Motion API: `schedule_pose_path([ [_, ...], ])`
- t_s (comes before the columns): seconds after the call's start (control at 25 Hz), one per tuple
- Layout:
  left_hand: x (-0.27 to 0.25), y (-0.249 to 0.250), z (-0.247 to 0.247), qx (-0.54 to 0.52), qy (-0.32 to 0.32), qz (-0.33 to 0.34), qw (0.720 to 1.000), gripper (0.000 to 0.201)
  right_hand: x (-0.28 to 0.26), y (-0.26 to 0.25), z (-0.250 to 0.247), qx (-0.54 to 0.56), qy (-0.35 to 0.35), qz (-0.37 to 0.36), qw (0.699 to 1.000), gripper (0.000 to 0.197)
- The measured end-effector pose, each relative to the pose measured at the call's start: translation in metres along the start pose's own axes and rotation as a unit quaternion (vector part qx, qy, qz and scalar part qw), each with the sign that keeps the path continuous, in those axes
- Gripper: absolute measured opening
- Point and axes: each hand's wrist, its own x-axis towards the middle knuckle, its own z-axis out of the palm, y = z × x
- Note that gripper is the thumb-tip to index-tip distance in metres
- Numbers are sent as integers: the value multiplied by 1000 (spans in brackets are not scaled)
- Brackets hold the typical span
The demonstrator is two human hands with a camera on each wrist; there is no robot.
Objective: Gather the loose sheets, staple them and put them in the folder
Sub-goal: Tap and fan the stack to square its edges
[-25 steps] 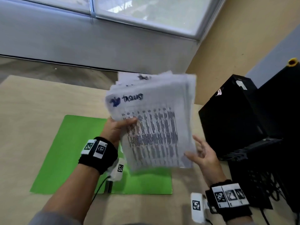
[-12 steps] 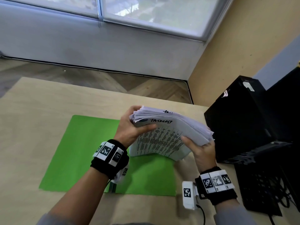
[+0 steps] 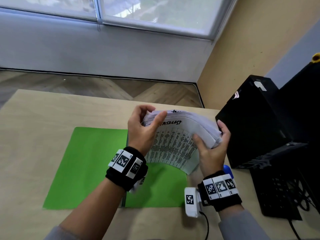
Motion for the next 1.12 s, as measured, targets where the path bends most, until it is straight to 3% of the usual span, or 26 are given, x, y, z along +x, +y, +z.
schedule_pose_path([
  [0.16,20,-1,12,23,65,-46,997,37,-2,-1,-5,-128,-16,-120,984,91],
  [0.4,32,0,30,98,132,-101,981,52,6,-13,-13,-305,-85,-219,923,69],
  [0.52,38,-4,37,131,150,-73,977,52,14,-18,-18,-358,-86,-269,890,72],
  [0.6,40,-10,38,148,155,-63,975,45,20,-17,-24,-383,-95,-288,873,62],
  [0.68,43,-14,39,153,163,-55,973,37,27,-13,-32,-375,-91,-278,880,54],
  [0.76,46,-16,39,150,161,-51,974,32,33,-11,-36,-362,-96,-253,892,61],
  [0.84,47,-16,42,149,154,-39,976,32,40,-13,-35,-388,-110,-254,879,74],
  [0.92,48,-20,41,141,138,-34,980,35,48,-14,-30,-430,-132,-268,852,74],
  [1.0,50,-23,39,130,127,-28,983,38,56,-12,-30,-441,-136,-270,845,60],
  [1.12,50,-28,39,96,144,-42,984,36,59,4,-37,-378,-122,-281,874,28],
])
